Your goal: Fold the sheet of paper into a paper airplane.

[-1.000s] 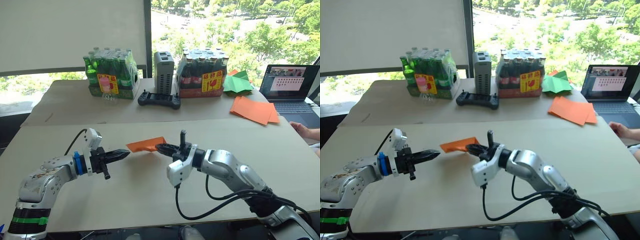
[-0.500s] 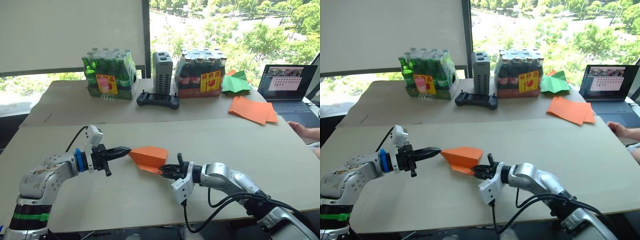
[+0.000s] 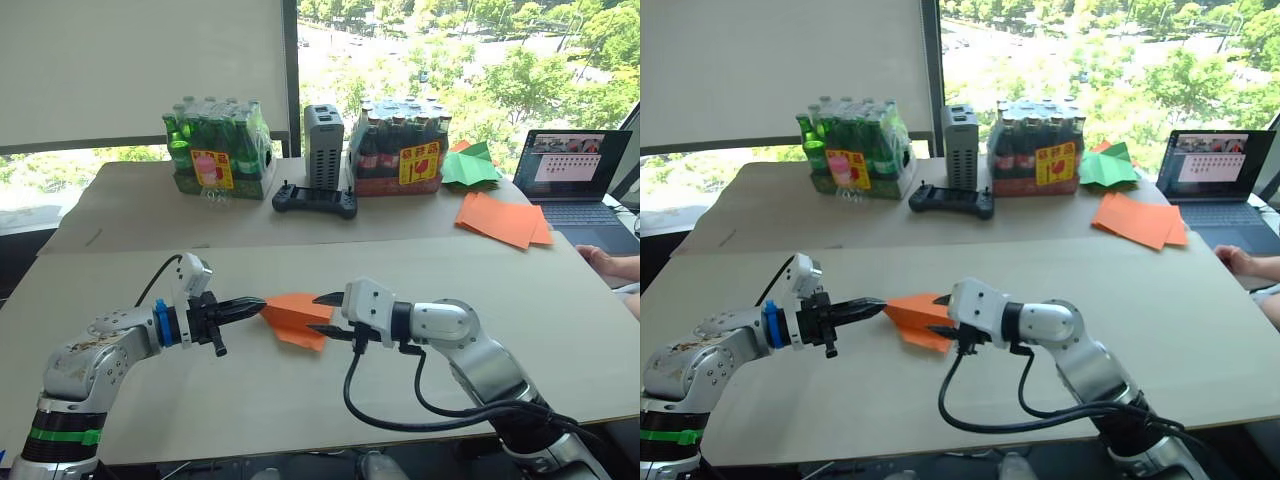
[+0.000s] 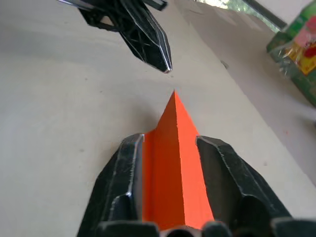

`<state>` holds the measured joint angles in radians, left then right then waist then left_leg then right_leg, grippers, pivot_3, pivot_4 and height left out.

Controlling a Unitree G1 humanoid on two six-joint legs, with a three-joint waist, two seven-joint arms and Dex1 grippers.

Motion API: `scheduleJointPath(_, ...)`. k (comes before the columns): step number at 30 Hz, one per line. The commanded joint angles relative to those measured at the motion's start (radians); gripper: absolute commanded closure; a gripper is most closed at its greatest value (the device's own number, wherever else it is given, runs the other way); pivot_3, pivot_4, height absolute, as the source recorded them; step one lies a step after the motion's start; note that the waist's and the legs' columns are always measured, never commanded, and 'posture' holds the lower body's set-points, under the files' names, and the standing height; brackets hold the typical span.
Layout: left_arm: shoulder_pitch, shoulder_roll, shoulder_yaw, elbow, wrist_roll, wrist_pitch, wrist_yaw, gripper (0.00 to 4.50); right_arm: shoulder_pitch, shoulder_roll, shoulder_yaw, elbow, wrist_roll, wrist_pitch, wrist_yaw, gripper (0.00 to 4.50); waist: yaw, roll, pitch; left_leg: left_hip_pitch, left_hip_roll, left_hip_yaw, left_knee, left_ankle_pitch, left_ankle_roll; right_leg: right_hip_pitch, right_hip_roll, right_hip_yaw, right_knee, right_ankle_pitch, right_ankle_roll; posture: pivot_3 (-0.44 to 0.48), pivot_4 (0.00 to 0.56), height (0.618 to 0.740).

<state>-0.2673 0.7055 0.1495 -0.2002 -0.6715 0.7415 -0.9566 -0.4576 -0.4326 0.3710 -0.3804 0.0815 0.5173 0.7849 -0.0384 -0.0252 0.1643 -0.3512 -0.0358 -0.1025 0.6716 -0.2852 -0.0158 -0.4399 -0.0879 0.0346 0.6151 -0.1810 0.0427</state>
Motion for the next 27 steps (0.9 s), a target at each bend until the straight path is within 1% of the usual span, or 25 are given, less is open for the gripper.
scheduleJointPath(1,-0.007,-0.001,0.006,-0.027,-0.016,-0.005,-0.001,4.45,0.014,0.038,0.039,-0.065,-0.011,0.112,-0.058,4.07,0.002,0.000,0.000,0.000,0.000,0.000,0.000,0.000,0.000,0.000,0.000,0.000,0.000,0.000,0.000,0.000,0.150,0.723)
scheduleJointPath(2,-0.005,-0.001,0.007,-0.030,-0.017,-0.005,-0.001,4.45,0.019,0.050,0.054,-0.062,-0.030,0.129,-0.084,4.47,0.002,0.000,0.000,-0.001,-0.001,0.000,0.000,0.000,0.000,-0.001,-0.001,0.000,0.000,0.000,0.000,0.000,0.150,0.723)
scheduleJointPath(6,-0.002,-0.002,0.009,-0.036,-0.018,-0.005,0.002,4.45,0.050,0.114,0.093,-0.031,-0.071,0.220,-0.181,4.47,0.000,0.000,0.000,-0.001,-0.001,0.000,0.000,0.000,0.000,-0.001,-0.001,0.000,0.000,0.000,0.000,0.000,0.150,0.723)
scheduleJointPath(8,-0.007,-0.004,0.010,-0.035,-0.019,-0.004,0.005,4.45,0.063,0.096,0.133,-0.001,-0.119,0.248,-0.206,4.47,0.001,0.000,0.000,-0.001,-0.001,0.000,0.000,0.000,0.000,-0.001,-0.001,0.000,0.000,0.000,0.000,0.000,0.150,0.723)
scheduleJointPath(12,-0.027,-0.005,-0.003,-0.024,-0.010,-0.015,-0.005,4.45,0.109,0.053,0.178,0.030,-0.126,0.321,-0.195,4.47,0.001,0.000,0.000,-0.001,-0.001,0.000,0.001,0.000,0.000,-0.001,-0.001,0.000,0.000,0.000,0.001,0.000,0.150,0.723)
scheduleJointPath(18,-0.123,-0.013,-0.062,0.044,0.032,-0.058,-0.037,4.45,0.110,0.048,0.165,0.053,-0.111,0.369,-0.199,4.47,0.005,0.000,-0.001,0.000,-0.001,-0.001,0.005,0.000,0.000,0.003,-0.001,-0.001,0.000,0.000,0.001,0.000,0.150,0.723)
scheduleJointPath(20,-0.193,-0.034,-0.116,0.113,0.084,-0.094,-0.042,4.45,0.098,0.036,0.173,0.056,-0.124,0.360,-0.198,4.47,0.006,0.000,-0.001,0.001,-0.002,-0.001,0.005,0.000,0.000,0.004,-0.001,-0.001,0.000,0.000,0.001,0.000,0.150,0.723)
scheduleJointPath(23,-0.297,-0.078,-0.217,0.251,0.211,-0.187,-0.040,4.45,0.094,0.028,0.169,0.067,-0.129,0.354,-0.201,4.47,0.017,-0.001,-0.001,0.002,-0.002,-0.001,0.006,0.000,0.000,0.006,-0.001,-0.002,-0.001,0.001,0.002,0.000,0.150,0.723)
scheduleJointPath(27,-0.400,-0.119,-0.343,0.457,0.378,-0.358,-0.088,4.45,0.082,0.022,0.174,0.074,-0.130,0.350,-0.199,4.47,0.018,-0.001,-0.001,0.006,-0.002,-0.001,0.006,0.000,0.000,0.010,-0.001,-0.002,-0.002,0.001,0.002,0.000,0.150,0.723)
